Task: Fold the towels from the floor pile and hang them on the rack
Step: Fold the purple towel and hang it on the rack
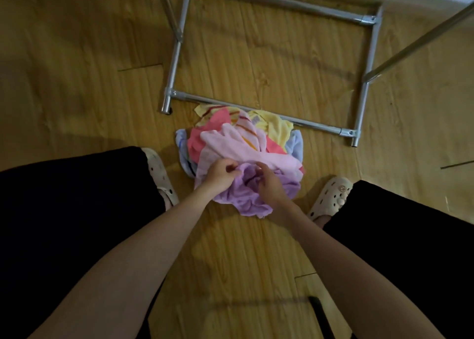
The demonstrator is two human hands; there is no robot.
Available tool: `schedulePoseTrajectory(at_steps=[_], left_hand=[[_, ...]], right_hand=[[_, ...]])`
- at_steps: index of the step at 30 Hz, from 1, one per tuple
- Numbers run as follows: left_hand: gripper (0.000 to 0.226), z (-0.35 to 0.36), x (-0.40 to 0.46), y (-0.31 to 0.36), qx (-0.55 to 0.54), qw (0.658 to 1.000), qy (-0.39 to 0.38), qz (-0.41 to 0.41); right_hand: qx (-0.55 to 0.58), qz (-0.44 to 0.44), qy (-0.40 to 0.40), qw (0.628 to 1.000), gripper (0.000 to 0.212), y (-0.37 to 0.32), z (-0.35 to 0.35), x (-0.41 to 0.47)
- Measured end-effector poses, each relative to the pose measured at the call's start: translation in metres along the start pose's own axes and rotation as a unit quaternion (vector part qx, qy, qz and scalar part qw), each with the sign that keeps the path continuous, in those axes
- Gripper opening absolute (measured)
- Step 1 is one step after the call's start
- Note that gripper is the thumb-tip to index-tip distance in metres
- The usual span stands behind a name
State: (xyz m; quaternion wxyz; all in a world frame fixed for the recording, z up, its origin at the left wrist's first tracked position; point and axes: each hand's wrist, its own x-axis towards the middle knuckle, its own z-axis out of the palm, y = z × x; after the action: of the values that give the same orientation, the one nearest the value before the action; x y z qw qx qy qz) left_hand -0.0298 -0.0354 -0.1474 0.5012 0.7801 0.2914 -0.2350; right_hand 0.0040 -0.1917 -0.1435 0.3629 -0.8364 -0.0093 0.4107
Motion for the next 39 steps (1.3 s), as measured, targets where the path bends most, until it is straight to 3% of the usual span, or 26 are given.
schedulePoseTrajectory(at_steps=[2, 5, 10, 15, 21, 23, 26, 29, 33, 39], left_hand=[[0.004, -0.005, -0.014, 0.010, -0.050, 0.999, -0.017, -0.005], [0.005, -0.014, -0.035, 0.021, -0.065, 0.997, -0.033, -0.001], [0.019, -0.034, -0.078, 0.053, -0.080, 0.997, -0.007, -0.023], [0.015, -0.054, -0.144, 0.112, -0.169, 0.985, -0.009, 0.044], [0.010, -0.080, -0.217, 0.176, -0.256, 0.956, 0.019, 0.145], [0.021, -0.090, -0.240, 0.194, -0.279, 0.944, 0.039, 0.174], [0.027, -0.105, -0.270, 0.215, -0.266, 0.933, 0.051, 0.237], [0.025, -0.120, -0.294, 0.231, -0.232, 0.922, 0.065, 0.303], [0.024, -0.140, -0.316, 0.249, -0.203, 0.904, 0.086, 0.366], [0.021, -0.162, -0.332, 0.278, -0.165, 0.889, 0.107, 0.414]], right_hand=[[0.021, -0.014, -0.030, 0.999, 0.047, -0.009, -0.007, -0.001], [-0.046, -0.036, -0.066, 0.996, 0.026, -0.026, -0.020, -0.007], [-0.140, -0.136, -0.020, 0.981, 0.012, -0.044, -0.053, -0.039], [-0.188, -0.232, 0.013, 0.954, 0.012, -0.066, -0.100, -0.091], [-0.070, -0.286, 0.088, 0.952, 0.005, -0.107, -0.141, -0.168], [-0.018, -0.308, 0.112, 0.945, 0.009, -0.123, -0.155, -0.198], [0.063, -0.330, 0.139, 0.932, 0.019, -0.149, -0.175, -0.243], [0.076, -0.364, 0.162, 0.914, 0.024, -0.176, -0.190, -0.287], [0.087, -0.442, 0.150, 0.880, 0.009, -0.214, -0.205, -0.343], [0.137, -0.491, 0.104, 0.854, 0.012, -0.266, -0.218, -0.391]])
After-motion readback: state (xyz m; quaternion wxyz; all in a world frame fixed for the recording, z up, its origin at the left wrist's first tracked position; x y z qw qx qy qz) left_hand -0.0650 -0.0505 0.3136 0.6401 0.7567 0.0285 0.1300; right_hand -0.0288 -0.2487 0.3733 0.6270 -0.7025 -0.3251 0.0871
